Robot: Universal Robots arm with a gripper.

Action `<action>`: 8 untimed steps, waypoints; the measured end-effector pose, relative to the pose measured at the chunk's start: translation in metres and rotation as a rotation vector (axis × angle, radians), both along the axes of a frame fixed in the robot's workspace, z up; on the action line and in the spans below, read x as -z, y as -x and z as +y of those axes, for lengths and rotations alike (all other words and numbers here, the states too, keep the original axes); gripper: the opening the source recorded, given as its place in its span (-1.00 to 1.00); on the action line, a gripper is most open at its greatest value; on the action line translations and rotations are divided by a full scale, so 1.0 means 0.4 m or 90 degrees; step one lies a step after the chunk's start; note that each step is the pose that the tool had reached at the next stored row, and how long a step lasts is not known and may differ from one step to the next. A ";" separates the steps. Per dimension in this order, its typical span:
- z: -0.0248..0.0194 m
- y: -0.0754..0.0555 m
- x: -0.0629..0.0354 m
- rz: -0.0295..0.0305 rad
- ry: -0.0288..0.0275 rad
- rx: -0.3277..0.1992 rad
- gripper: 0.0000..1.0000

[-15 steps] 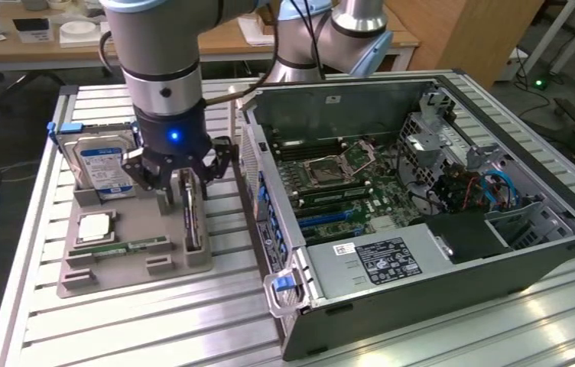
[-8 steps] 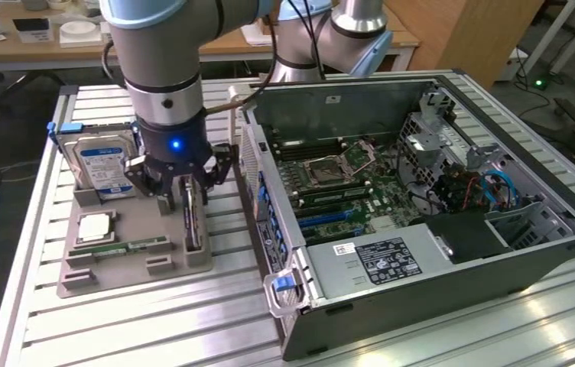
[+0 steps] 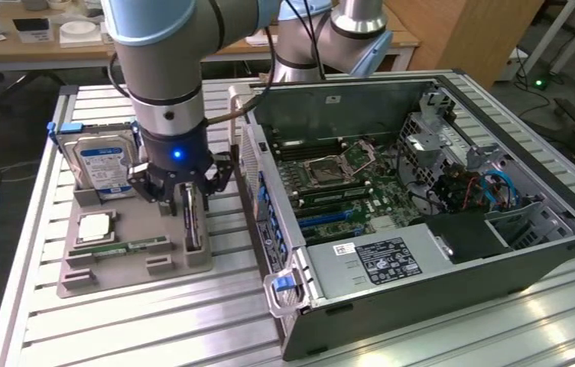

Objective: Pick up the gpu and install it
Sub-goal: 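Pick up the gpu and move the gpu toward the slot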

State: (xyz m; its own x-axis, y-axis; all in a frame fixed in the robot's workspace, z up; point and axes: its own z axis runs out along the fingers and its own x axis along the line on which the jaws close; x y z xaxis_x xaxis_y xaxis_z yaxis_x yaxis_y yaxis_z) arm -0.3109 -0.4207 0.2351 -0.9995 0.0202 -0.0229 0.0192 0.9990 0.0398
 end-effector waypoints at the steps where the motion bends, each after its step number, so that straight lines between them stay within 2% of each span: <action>1: 0.000 0.000 0.004 0.0000 0.0000 0.002 0.06; 6: 0.002 -0.002 0.027 0.0000 -0.0001 0.008 0.06; 8: 0.002 -0.002 0.027 0.0001 0.0000 0.008 0.06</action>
